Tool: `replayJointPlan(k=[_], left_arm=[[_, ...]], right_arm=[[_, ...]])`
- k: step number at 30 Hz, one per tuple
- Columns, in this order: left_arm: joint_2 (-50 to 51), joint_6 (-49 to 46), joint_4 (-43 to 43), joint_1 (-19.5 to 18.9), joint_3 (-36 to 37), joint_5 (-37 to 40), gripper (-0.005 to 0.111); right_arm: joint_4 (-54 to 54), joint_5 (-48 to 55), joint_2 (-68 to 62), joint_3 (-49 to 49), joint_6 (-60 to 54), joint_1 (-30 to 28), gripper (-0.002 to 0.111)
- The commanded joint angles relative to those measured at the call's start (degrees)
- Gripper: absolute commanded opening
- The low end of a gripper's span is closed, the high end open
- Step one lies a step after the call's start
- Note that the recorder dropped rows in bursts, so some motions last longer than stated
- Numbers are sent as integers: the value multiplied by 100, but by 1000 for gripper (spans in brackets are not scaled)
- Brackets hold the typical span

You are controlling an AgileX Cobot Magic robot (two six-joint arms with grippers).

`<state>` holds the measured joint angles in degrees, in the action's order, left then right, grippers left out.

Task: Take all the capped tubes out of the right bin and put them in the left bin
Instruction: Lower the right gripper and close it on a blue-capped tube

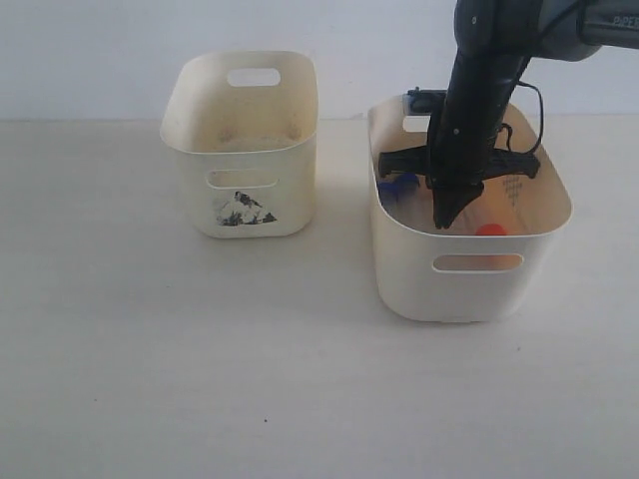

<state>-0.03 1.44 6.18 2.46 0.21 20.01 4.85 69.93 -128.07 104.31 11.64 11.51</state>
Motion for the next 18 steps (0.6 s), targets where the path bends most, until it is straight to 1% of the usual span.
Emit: replayJointPlan(k=[1,3,5,8,9,10,11,14,18], left_arm=[[3,54,-64,10,-21,-50,4],[3,54,-64,10,-21,-50,4],[3,54,-64,10,-21,-50,4],[3,54,-64,10,-21,-50,4],[3,54,-64,10,-21,-50,4],[3,54,-64,10,-21,-50,4],[3,54,-64,10,-21,-50,4],[3,54,-64,10,-21,-50,4],[3,54,-64,10,-21,-50,4]], right_arm=[[64,3,9,-31,-136,-30,1],[88,3,9,-31,-172,-30,4],[88,3,9,-31,-172,-30,14],[88,3,9,-31,-172,-30,41],[88,3,9,-31,-172,-30,49],[98,3,9,-31,-172,-30,53],[134,-37,9,-31,-172,-30,53],[291,-250,9,-31,-172,-30,50],[372,-493,9,-31,-172,-16,50]])
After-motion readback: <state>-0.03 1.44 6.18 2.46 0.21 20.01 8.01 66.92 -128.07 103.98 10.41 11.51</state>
